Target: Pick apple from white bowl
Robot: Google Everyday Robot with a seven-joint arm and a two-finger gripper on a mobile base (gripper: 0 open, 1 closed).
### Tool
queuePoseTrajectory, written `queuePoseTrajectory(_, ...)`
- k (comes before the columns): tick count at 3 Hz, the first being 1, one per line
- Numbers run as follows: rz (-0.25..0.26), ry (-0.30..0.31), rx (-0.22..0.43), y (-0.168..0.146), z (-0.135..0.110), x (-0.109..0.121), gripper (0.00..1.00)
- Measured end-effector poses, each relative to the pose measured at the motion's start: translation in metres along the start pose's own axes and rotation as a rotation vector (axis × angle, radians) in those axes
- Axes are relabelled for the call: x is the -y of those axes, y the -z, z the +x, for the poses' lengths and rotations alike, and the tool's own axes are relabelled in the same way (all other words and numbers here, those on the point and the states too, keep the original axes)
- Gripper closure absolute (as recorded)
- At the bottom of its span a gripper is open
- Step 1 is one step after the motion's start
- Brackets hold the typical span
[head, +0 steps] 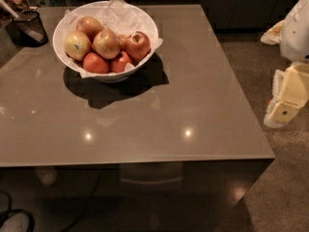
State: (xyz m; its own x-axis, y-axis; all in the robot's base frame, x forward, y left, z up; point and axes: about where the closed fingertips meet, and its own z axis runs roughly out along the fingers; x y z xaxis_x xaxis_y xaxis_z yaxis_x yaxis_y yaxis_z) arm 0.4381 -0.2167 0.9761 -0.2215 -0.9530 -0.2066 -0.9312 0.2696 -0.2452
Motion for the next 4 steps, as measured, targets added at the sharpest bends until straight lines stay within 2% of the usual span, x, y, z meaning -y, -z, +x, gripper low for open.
queuePoseTrajectory(1, 0.003, -0.001, -0.007, 0.001, -0.011, 0.01, 0.0)
queuePoseTrajectory(2, -0.016, 0.041, -0.014, 0.001, -0.062, 0.061, 0.0)
queuePoseTrajectory(3, 0.011, 0.047, 0.008, 0.004, -0.07, 0.067, 0.0)
queuePoseTrajectory(4, 0.028, 0.041, 0.075, 0.004, -0.086, 0.077, 0.0)
